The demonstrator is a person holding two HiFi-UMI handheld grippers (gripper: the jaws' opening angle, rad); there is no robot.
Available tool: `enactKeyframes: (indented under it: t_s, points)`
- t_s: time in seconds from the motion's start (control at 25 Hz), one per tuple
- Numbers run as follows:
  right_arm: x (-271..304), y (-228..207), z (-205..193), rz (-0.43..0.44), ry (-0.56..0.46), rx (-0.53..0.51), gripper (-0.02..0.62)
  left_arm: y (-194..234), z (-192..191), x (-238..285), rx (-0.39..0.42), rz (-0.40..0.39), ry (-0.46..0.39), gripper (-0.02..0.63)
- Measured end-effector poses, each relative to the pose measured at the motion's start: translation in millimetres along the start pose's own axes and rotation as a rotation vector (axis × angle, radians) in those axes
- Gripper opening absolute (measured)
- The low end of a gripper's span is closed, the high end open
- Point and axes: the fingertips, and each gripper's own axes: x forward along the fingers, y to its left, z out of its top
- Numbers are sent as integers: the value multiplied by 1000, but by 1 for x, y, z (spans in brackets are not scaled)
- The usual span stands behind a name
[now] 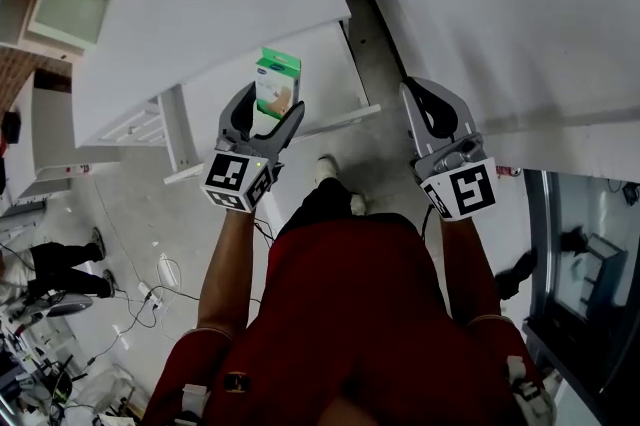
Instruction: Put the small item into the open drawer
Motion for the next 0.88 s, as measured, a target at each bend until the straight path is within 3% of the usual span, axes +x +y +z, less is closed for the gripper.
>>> enactKeyframes:
  t_s: [0.48,0.88]
  points:
    - [63,-25,-12,-106,56,-12,12,37,-65,58,31,-182,208,353]
    - [92,-44,-19,-128,91,-29,12,62,-114,94,19,-229,387,353]
